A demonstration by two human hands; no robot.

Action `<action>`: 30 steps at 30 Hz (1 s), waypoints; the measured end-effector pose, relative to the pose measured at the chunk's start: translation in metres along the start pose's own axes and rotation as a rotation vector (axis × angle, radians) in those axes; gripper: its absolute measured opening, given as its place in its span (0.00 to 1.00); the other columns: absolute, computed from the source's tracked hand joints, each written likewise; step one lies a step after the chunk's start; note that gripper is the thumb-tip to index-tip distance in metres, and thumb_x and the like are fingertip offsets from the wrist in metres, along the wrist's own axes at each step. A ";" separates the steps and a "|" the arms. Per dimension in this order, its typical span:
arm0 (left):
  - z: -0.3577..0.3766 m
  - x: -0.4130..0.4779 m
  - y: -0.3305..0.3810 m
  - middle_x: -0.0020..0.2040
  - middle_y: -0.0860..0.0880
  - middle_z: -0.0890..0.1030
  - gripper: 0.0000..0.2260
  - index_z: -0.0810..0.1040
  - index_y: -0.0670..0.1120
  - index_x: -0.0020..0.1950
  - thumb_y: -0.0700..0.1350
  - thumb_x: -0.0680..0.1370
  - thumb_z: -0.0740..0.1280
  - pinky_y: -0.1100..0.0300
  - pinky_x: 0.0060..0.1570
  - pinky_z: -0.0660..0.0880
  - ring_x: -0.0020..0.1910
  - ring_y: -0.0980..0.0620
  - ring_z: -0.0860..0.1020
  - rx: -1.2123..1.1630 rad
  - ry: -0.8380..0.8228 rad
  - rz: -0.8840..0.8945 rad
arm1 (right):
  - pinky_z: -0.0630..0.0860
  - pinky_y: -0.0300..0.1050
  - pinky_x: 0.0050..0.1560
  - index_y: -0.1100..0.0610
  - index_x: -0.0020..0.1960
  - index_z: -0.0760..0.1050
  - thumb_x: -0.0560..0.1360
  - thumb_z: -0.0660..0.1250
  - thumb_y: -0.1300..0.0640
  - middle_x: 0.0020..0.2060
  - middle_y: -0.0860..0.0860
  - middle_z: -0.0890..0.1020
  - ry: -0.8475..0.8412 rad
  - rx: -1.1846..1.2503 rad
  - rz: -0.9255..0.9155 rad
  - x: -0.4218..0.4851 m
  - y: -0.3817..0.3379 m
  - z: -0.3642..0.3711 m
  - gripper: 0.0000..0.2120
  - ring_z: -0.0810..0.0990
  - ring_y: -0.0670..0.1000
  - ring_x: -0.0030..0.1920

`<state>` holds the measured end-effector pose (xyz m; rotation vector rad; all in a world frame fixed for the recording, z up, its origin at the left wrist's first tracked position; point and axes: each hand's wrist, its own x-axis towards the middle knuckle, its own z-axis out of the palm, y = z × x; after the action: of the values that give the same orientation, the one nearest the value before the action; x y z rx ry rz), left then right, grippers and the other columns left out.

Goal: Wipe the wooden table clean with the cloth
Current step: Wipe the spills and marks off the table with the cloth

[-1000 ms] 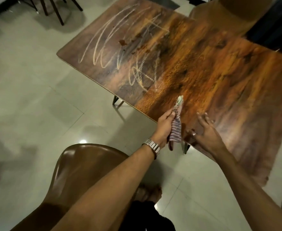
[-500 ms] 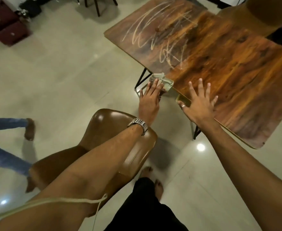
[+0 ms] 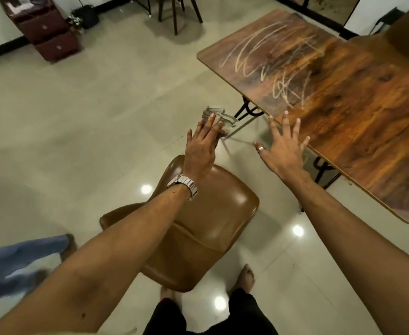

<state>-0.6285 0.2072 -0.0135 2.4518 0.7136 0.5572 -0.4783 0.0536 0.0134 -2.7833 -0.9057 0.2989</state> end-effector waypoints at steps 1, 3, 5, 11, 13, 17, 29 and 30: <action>-0.013 -0.003 -0.012 0.82 0.50 0.61 0.22 0.64 0.49 0.81 0.40 0.86 0.56 0.38 0.79 0.54 0.82 0.47 0.55 0.003 -0.006 0.009 | 0.43 0.76 0.73 0.46 0.82 0.46 0.79 0.58 0.35 0.81 0.51 0.38 0.008 0.010 0.013 -0.006 -0.013 0.004 0.38 0.36 0.62 0.80; -0.034 -0.010 -0.032 0.82 0.50 0.61 0.22 0.65 0.49 0.80 0.41 0.86 0.56 0.38 0.79 0.55 0.82 0.46 0.56 0.014 -0.016 0.044 | 0.44 0.76 0.73 0.46 0.82 0.47 0.79 0.58 0.35 0.81 0.51 0.39 0.031 0.011 0.034 -0.019 -0.035 0.013 0.38 0.37 0.62 0.80; -0.052 -0.016 -0.051 0.82 0.50 0.62 0.22 0.65 0.50 0.80 0.40 0.85 0.57 0.39 0.79 0.55 0.82 0.46 0.57 0.030 -0.036 0.101 | 0.44 0.76 0.73 0.46 0.82 0.46 0.78 0.57 0.34 0.81 0.51 0.39 0.047 0.010 0.078 -0.034 -0.055 0.023 0.38 0.37 0.62 0.80; -0.076 -0.028 -0.075 0.81 0.50 0.63 0.22 0.66 0.50 0.80 0.40 0.86 0.58 0.38 0.78 0.57 0.82 0.46 0.58 0.035 -0.032 0.185 | 0.41 0.76 0.73 0.44 0.81 0.44 0.78 0.57 0.34 0.81 0.51 0.38 0.076 0.012 0.148 -0.077 -0.093 0.040 0.39 0.37 0.61 0.80; -0.077 -0.029 -0.077 0.81 0.49 0.63 0.22 0.66 0.49 0.80 0.39 0.85 0.59 0.37 0.77 0.58 0.82 0.45 0.58 0.032 -0.040 0.198 | 0.41 0.75 0.73 0.45 0.81 0.44 0.78 0.57 0.34 0.81 0.51 0.38 0.080 0.013 0.166 -0.082 -0.095 0.043 0.39 0.36 0.61 0.80; -0.082 -0.023 -0.082 0.82 0.50 0.62 0.22 0.66 0.49 0.80 0.39 0.85 0.58 0.38 0.77 0.58 0.82 0.46 0.58 0.050 -0.070 0.244 | 0.42 0.76 0.73 0.45 0.82 0.45 0.78 0.56 0.33 0.81 0.52 0.39 0.109 0.031 0.211 -0.079 -0.097 0.043 0.39 0.37 0.62 0.80; -0.106 0.083 -0.142 0.82 0.49 0.62 0.22 0.66 0.49 0.80 0.43 0.85 0.52 0.38 0.79 0.55 0.82 0.45 0.59 -0.052 -0.127 0.351 | 0.43 0.75 0.73 0.45 0.81 0.46 0.79 0.56 0.34 0.81 0.51 0.39 0.202 0.038 0.348 -0.012 -0.171 0.040 0.37 0.37 0.61 0.80; -0.109 0.098 -0.152 0.82 0.49 0.62 0.23 0.66 0.49 0.80 0.45 0.85 0.50 0.38 0.79 0.55 0.82 0.45 0.58 -0.056 -0.145 0.375 | 0.43 0.75 0.73 0.45 0.81 0.46 0.79 0.56 0.33 0.81 0.51 0.39 0.218 0.039 0.367 0.000 -0.183 0.043 0.37 0.37 0.61 0.80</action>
<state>-0.6646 0.4143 0.0066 2.5538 0.1758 0.5210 -0.5914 0.2037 0.0175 -2.8602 -0.3341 0.0614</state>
